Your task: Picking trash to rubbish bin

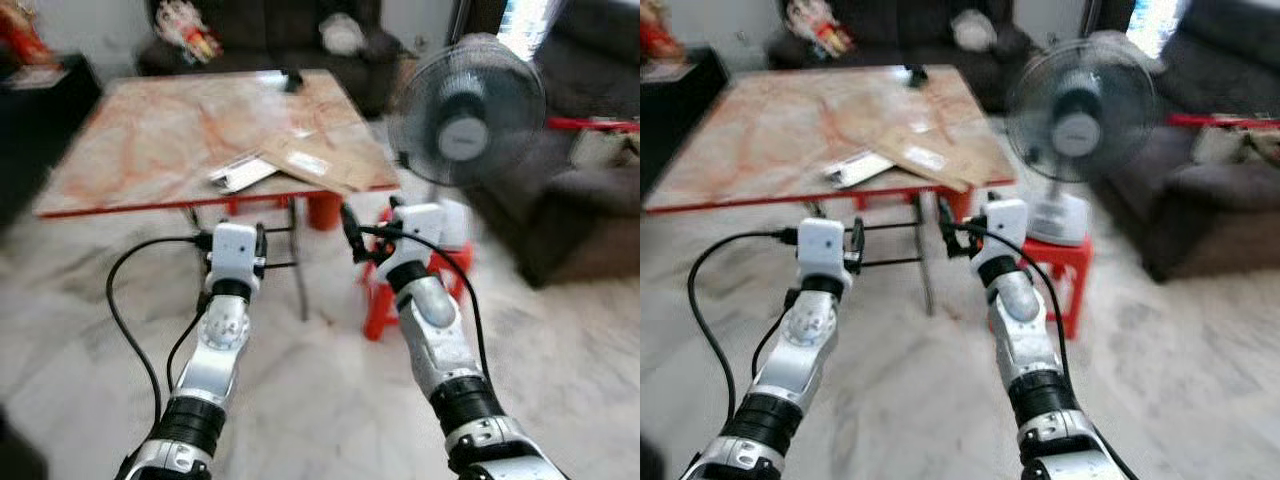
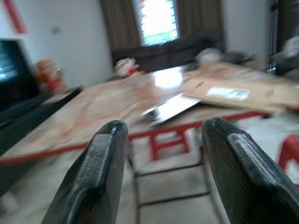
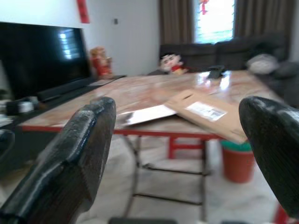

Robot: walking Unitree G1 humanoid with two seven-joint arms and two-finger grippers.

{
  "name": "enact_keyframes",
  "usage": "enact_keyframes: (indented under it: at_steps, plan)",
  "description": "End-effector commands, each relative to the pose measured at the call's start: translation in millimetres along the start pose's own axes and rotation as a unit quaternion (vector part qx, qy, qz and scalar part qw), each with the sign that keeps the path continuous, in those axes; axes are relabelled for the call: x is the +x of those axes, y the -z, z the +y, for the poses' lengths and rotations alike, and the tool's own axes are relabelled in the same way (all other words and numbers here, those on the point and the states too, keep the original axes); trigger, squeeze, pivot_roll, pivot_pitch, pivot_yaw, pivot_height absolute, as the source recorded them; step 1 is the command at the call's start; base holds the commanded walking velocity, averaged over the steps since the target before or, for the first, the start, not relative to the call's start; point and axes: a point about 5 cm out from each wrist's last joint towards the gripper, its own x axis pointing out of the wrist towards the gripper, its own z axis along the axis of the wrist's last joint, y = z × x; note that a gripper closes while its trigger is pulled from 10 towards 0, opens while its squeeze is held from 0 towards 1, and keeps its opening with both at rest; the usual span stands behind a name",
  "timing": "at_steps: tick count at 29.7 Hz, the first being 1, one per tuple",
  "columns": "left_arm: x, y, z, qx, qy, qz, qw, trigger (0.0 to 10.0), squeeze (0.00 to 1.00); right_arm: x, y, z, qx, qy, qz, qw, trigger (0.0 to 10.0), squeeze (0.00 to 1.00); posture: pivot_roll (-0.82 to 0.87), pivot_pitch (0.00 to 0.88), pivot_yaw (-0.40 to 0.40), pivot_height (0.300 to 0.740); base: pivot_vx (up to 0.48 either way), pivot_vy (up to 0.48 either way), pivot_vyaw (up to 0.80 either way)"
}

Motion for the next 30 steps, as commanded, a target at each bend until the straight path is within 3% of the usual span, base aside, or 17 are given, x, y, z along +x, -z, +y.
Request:
enact_keyframes:
  at_steps: [1, 9, 30]
  plan:
    - [4.1, -1.9, 0.7, 0.001, -0.002, -0.001, 1.0, 10.0, 0.0, 3.0, -4.8, 0.8, -0.001, 0.0, -0.007, 1.0, 10.0, 0.0, -0.04, 0.004, -0.01, 0.74, 0.247, 0.0, 0.0]
    - [8.9, -3.2, 2.6, 0.007, -0.002, -0.002, 1.0, 10.0, 0.0, 3.7, -2.1, 5.7, -0.011, -0.01, -0.004, 1.0, 10.0, 0.0, -0.02, 0.0, 0.015, 0.74, 0.278, 0.0, 0.36]
    - [8.5, -6.6, 1.4, 0.023, 0.022, -0.012, 0.999, 10.0, 0.0, -0.6, 10.1, 11.3, 0.006, 0.004, 0.009, 1.0, 10.0, 0.0, -0.01, 0.0, 0.067, 0.74, 0.296, 0.0, 0.0]
